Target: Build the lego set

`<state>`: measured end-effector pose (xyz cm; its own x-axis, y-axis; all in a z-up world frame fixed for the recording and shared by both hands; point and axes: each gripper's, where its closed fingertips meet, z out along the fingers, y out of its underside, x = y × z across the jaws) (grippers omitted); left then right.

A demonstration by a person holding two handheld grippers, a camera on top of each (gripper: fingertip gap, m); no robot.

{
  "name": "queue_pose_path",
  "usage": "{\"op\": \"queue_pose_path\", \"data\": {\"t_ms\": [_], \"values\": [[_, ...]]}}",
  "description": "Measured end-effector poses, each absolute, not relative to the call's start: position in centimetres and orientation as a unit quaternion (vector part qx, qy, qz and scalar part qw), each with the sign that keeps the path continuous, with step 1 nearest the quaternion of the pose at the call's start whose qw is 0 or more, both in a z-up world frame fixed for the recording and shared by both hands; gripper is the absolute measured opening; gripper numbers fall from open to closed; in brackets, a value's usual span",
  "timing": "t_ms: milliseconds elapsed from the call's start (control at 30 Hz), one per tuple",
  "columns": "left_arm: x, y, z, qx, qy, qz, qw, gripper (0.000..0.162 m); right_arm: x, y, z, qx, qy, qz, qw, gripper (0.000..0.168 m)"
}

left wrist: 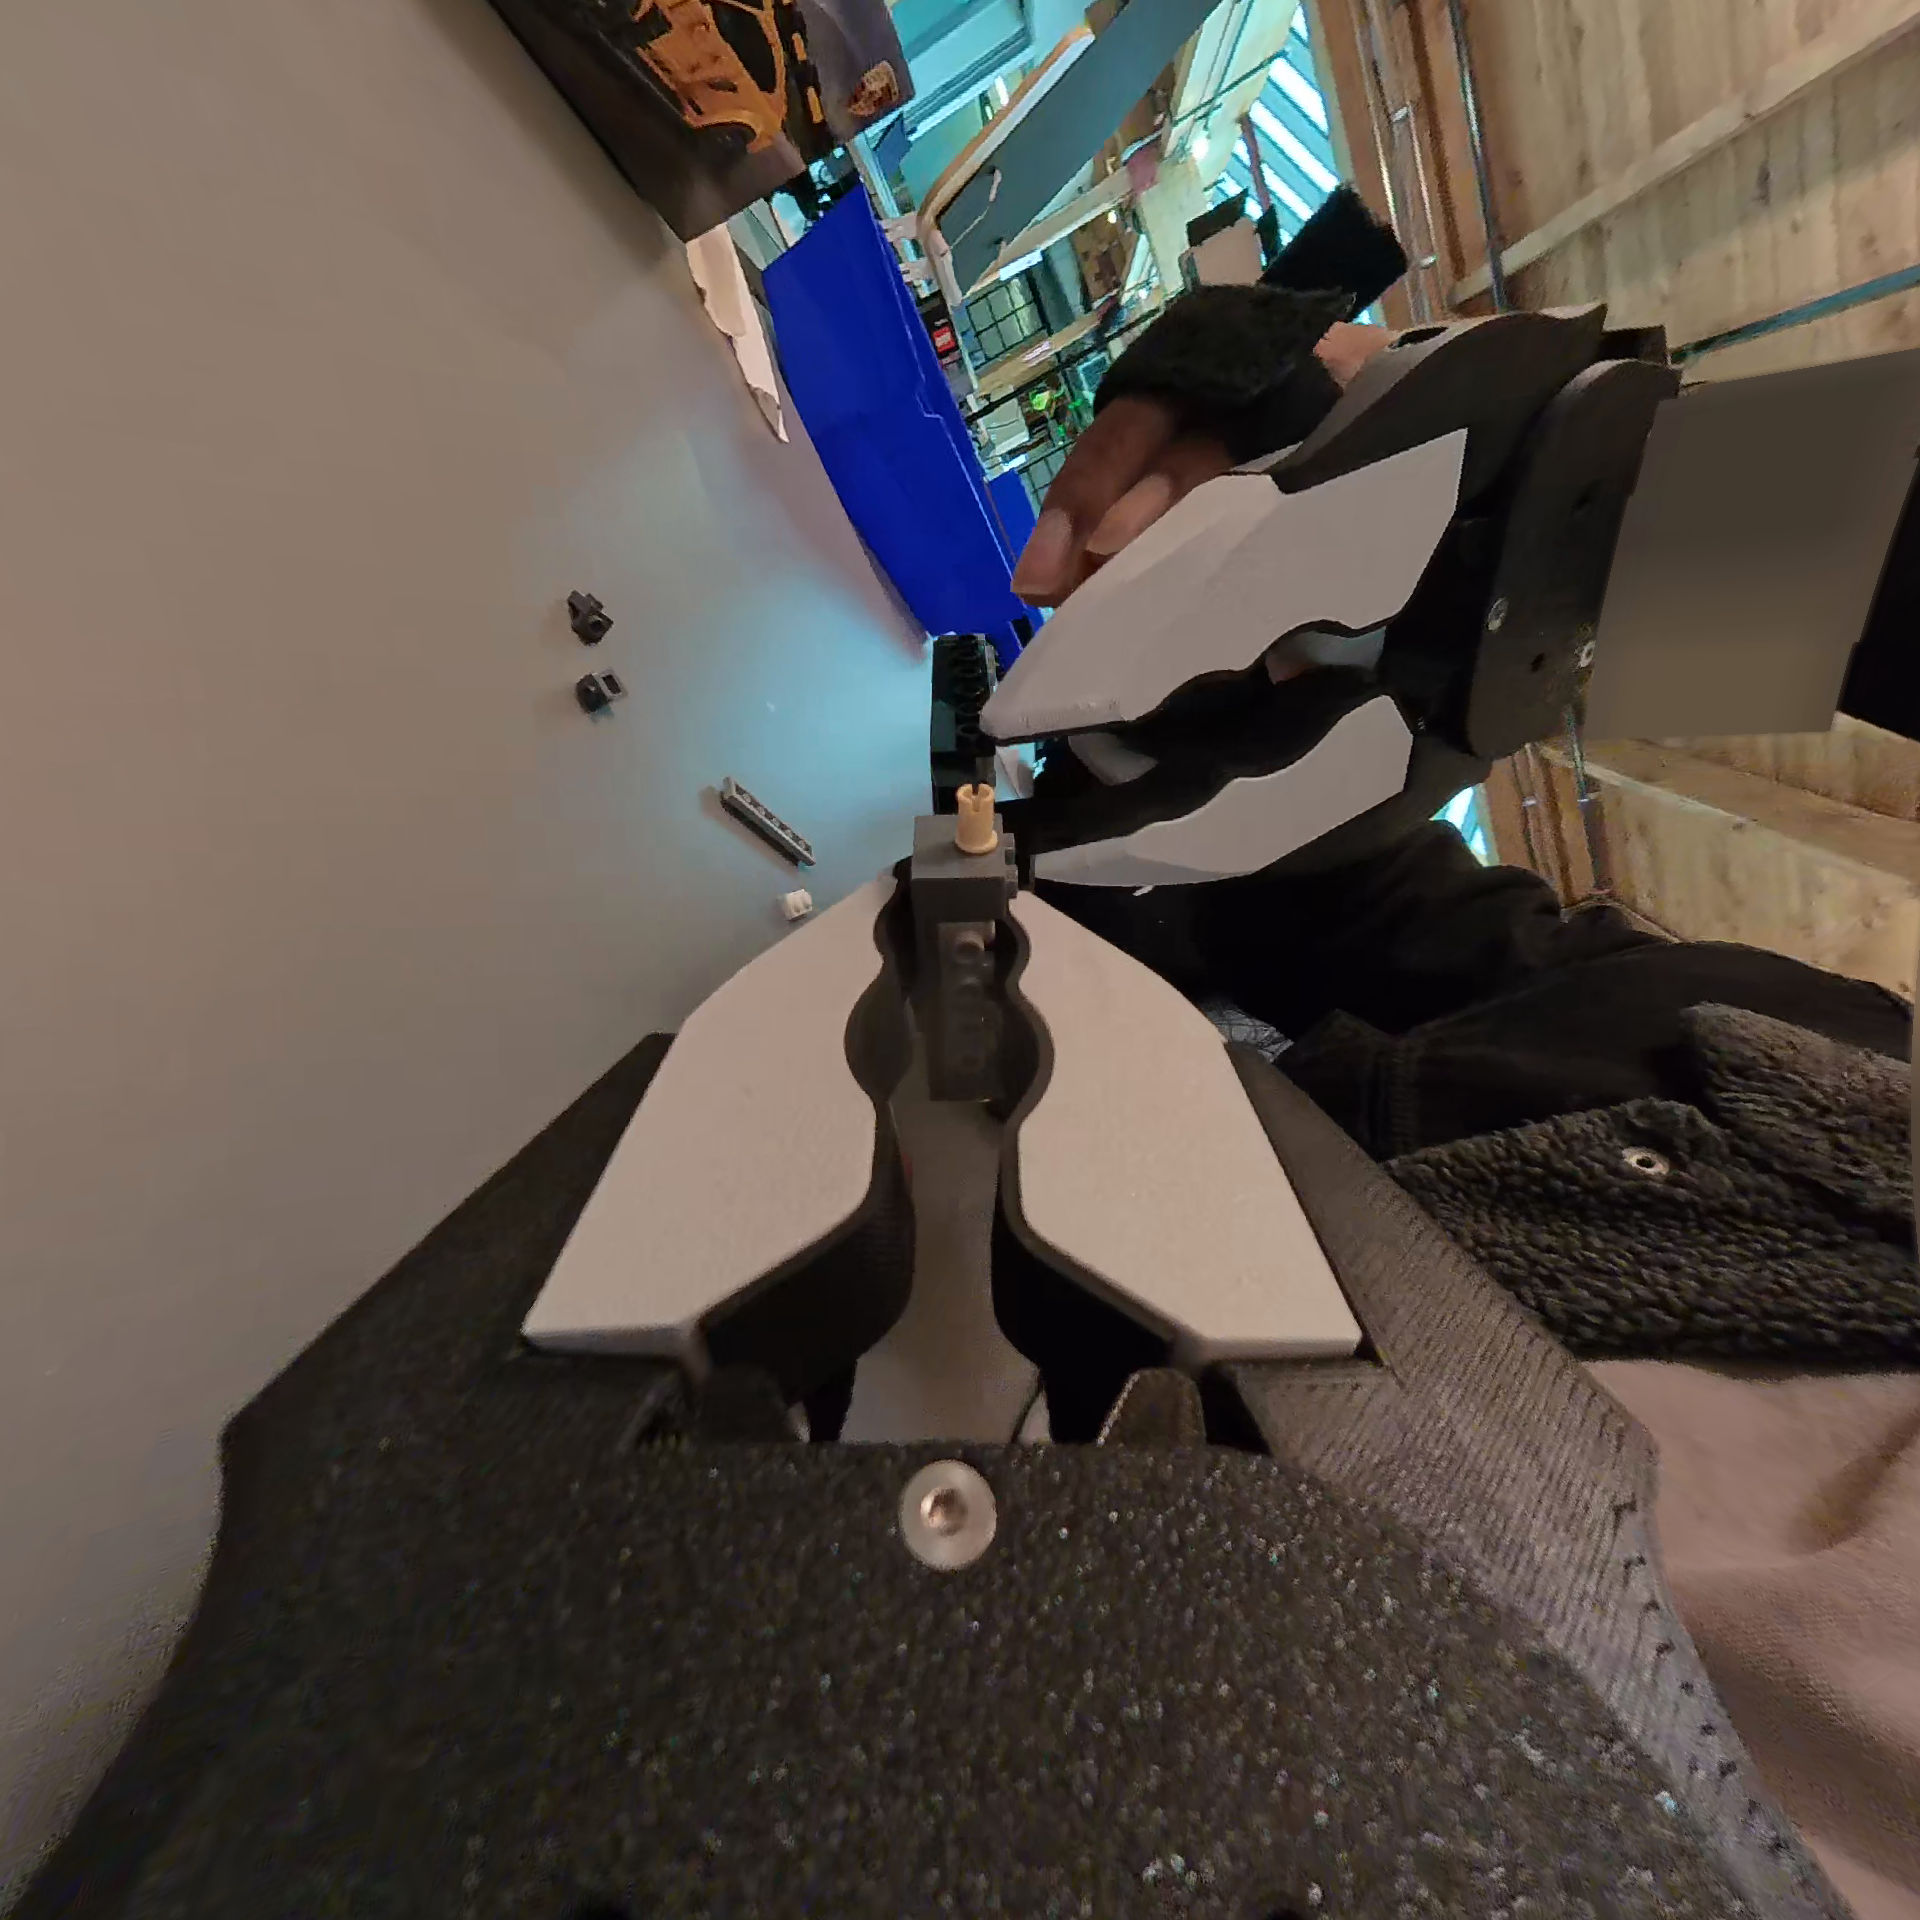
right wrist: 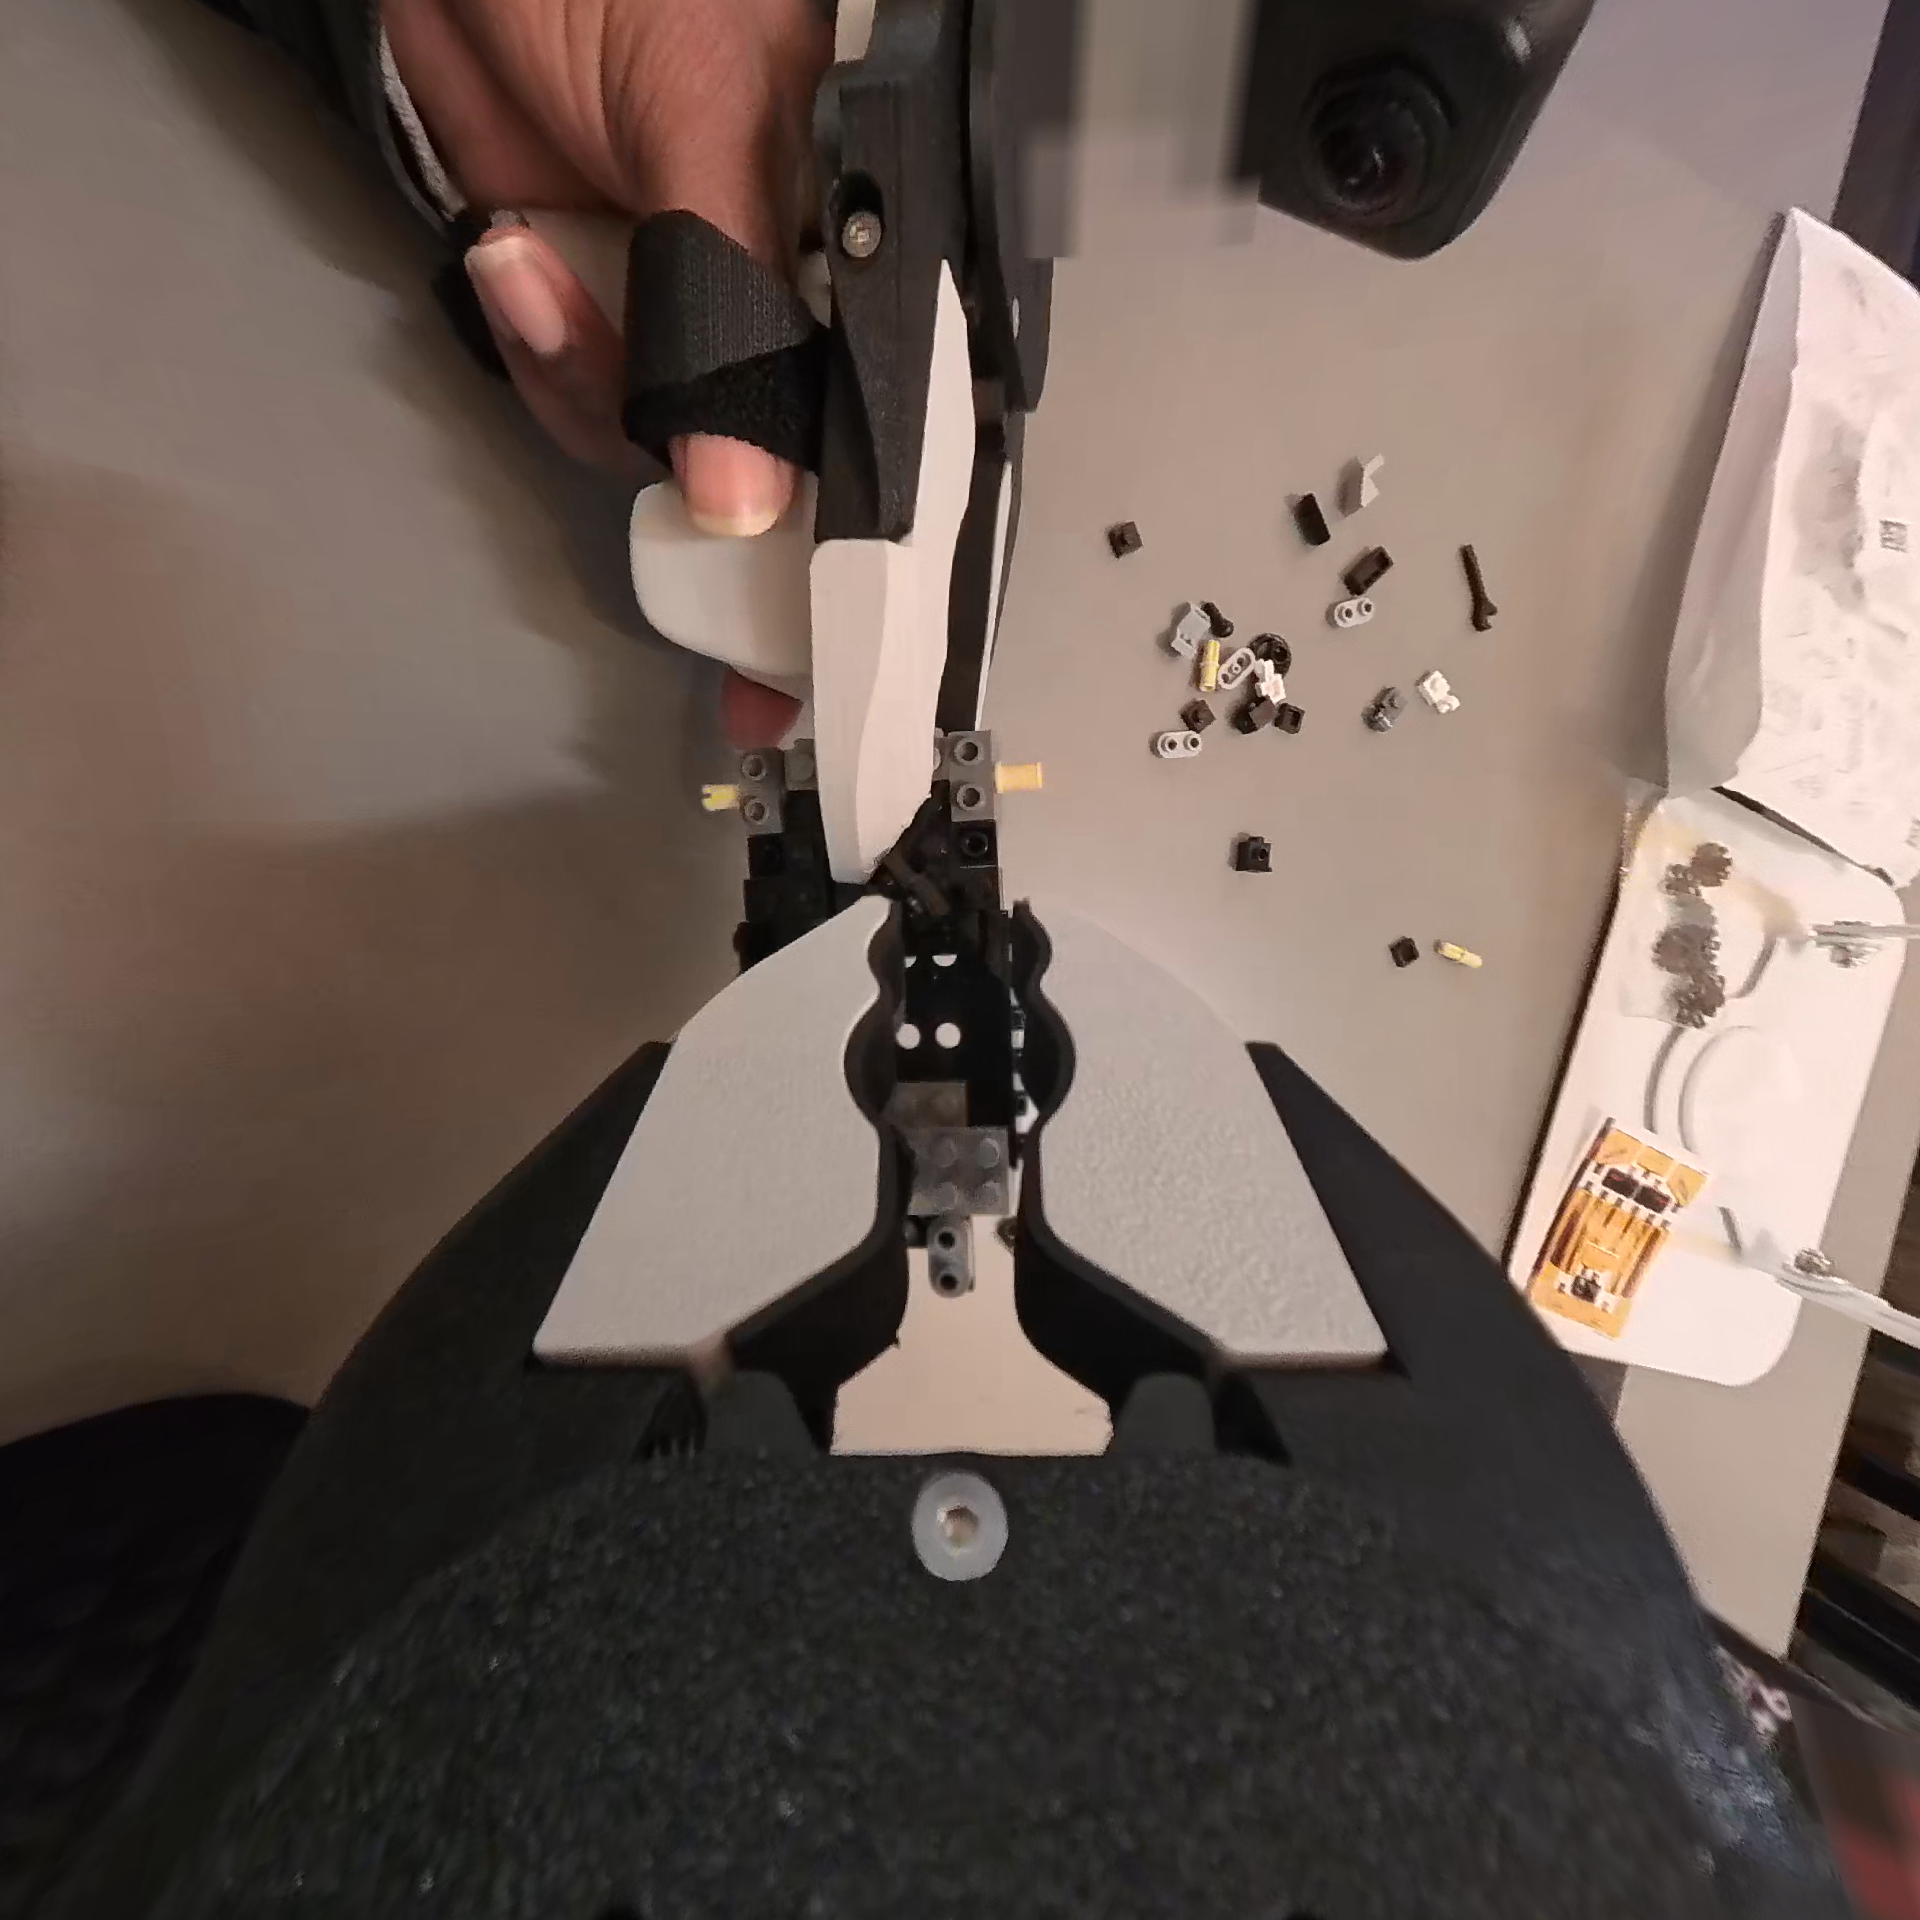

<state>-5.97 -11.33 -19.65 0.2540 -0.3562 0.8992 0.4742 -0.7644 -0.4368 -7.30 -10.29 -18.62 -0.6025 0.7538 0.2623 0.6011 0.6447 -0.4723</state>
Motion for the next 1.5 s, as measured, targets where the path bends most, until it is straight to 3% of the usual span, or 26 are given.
{"op": "queue_pose_path", "data": {"t_ms": [33, 367, 767, 1500], "values": [[-5.9, -11.4, -19.5, -0.711, -0.043, -0.616, 0.338, 0.013, -7.3, -10.4, -18.5, -0.384, -0.879, 0.176, 0.220, 0.018], [-5.8, -11.5, -19.3, -0.695, -0.053, -0.640, 0.323, 0.013, -7.2, -10.6, -17.3, -0.402, -0.866, 0.229, 0.191, 0.016], [-5.0, -12.0, -20.0, -0.710, -0.042, -0.635, 0.301, 0.013, -6.7, -11.5, -18.8, -0.259, -0.944, 0.165, 0.117, 0.019], [-6.3, -11.0, -19.9, -0.672, -0.127, -0.666, 0.299, 0.013, -7.7, -9.9, -19.4, -0.439, -0.877, 0.139, 0.137, 0.018]]}}
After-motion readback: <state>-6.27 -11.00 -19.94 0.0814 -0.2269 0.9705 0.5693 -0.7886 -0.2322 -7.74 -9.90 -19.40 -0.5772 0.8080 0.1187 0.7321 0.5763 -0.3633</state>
